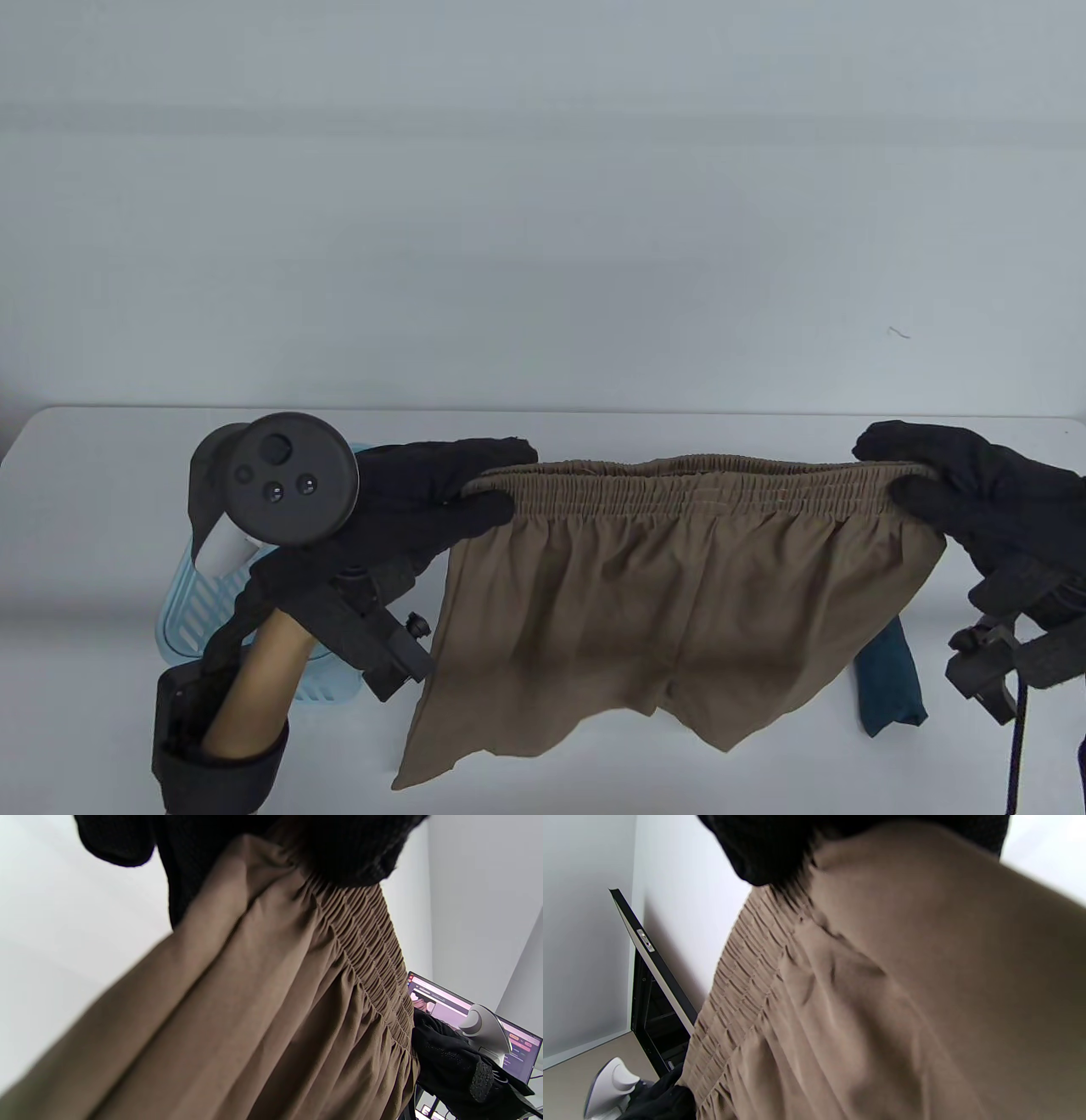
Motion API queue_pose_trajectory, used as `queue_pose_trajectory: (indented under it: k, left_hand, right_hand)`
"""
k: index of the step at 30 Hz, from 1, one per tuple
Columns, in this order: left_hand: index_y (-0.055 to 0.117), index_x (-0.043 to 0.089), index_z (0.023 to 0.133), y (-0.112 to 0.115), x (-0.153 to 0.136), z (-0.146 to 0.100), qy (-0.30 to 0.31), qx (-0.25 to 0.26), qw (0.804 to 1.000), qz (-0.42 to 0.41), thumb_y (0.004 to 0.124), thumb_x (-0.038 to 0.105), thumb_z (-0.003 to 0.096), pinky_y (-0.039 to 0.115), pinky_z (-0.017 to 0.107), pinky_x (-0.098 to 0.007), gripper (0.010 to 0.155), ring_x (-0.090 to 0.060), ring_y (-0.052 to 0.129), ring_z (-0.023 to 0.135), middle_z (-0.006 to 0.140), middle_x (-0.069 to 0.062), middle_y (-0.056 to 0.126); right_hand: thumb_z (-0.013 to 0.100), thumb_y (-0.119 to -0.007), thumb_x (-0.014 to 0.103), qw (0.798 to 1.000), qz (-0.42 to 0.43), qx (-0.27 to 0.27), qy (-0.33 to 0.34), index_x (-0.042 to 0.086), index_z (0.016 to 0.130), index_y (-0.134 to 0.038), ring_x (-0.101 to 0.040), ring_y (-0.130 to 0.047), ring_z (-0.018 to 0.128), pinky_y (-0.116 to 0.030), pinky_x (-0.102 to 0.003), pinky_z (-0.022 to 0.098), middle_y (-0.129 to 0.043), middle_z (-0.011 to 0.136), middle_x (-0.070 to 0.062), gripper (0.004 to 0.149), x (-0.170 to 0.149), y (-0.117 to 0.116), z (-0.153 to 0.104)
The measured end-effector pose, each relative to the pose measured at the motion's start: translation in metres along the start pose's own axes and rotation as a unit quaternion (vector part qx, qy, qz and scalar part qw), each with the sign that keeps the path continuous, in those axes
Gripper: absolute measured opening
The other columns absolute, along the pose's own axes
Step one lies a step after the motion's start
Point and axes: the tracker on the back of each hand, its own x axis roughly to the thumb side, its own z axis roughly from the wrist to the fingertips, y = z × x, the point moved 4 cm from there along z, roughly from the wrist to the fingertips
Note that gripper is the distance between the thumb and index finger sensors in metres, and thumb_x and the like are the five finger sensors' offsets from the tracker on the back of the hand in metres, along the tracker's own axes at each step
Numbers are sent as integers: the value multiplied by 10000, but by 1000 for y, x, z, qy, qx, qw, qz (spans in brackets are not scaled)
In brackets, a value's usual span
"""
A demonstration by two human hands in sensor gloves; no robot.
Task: Roll shorts into tight roll
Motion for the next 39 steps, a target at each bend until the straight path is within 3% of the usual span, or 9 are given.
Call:
queue_pose_trajectory:
  k: [7, 12, 17, 21, 24, 28, 31, 33, 39]
  left_hand:
    - [787, 234, 931, 31, -91, 56, -153, -22, 988, 28, 749, 349, 505, 555, 697, -679, 444, -311, 954, 805, 921, -82, 920]
    - [805, 284, 911, 43, -135, 94, -251, 15, 963, 100, 748, 311, 485, 428, 694, -735, 430, -366, 880, 902, 968, -68, 898]
    - [769, 385, 927, -8, -88, 103, -233, 126, 942, 206, 715, 350, 486, 298, 736, -728, 446, -362, 698, 1074, 1069, 2, 816]
    - [753, 375, 951, -15, -61, 81, -172, 158, 957, 175, 714, 319, 498, 267, 735, -718, 458, -370, 667, 1085, 1091, -17, 790]
    - [763, 346, 952, 13, -65, 65, -167, 115, 954, 221, 723, 304, 496, 287, 716, -718, 459, -397, 684, 1060, 1076, -46, 806]
    - [756, 327, 961, 85, -98, 45, -203, 9, 935, 292, 729, 297, 497, 303, 706, -714, 466, -409, 710, 1039, 1062, -72, 822]
    - [752, 306, 968, 144, -124, 30, -220, -68, 913, 337, 730, 292, 499, 307, 703, -715, 469, -416, 723, 1028, 1056, -80, 827]
    - [741, 308, 974, 191, -143, 17, -221, -145, 880, 394, 727, 298, 499, 317, 704, -714, 475, -410, 733, 1026, 1053, -74, 831]
    - [741, 300, 973, 270, -175, -21, -227, -252, 847, 409, 729, 300, 495, 328, 701, -709, 479, -408, 735, 1025, 1047, -77, 839]
  right_hand:
    - [513, -695, 229, 986, -66, 15, -153, 177, 951, -704, -304, -944, 677, -701, -531, 595, -891, 862, -128, 441, -96, -39, 73]
    - [502, -695, 209, 974, -91, -67, -196, 200, 929, -719, -329, -903, 759, -649, -562, 637, -875, 891, -98, 428, -135, -55, 114]
    - [489, -722, 235, 963, -147, -218, -66, 294, 896, -761, -297, -873, 845, -605, -556, 690, -883, 928, -21, 413, -72, -15, 120]
    - [477, -740, 228, 959, -154, -237, 15, 305, 873, -788, -290, -863, 864, -592, -548, 701, -891, 931, -8, 407, -49, -5, 97]
    - [469, -753, 221, 966, -170, -197, 9, 306, 857, -811, -293, -869, 863, -601, -542, 696, -900, 928, -9, 402, -64, -23, 79]
    - [463, -766, 200, 975, -176, -133, -33, 296, 834, -841, -309, -871, 862, -608, -544, 689, -906, 927, -19, 390, -114, -71, 56]
    - [460, -770, 199, 974, -203, -79, -69, 295, 830, -847, -311, -875, 859, -612, -543, 686, -910, 924, -19, 390, -155, -112, 37]
    - [458, -770, 199, 970, -223, -34, -91, 295, 832, -845, -311, -876, 857, -616, -542, 682, -909, 925, -20, 393, -184, -145, 21]
    - [459, -767, 199, 957, -254, 73, -120, 287, 835, -842, -320, -881, 850, -620, -546, 675, -911, 923, -26, 394, -234, -216, -19]
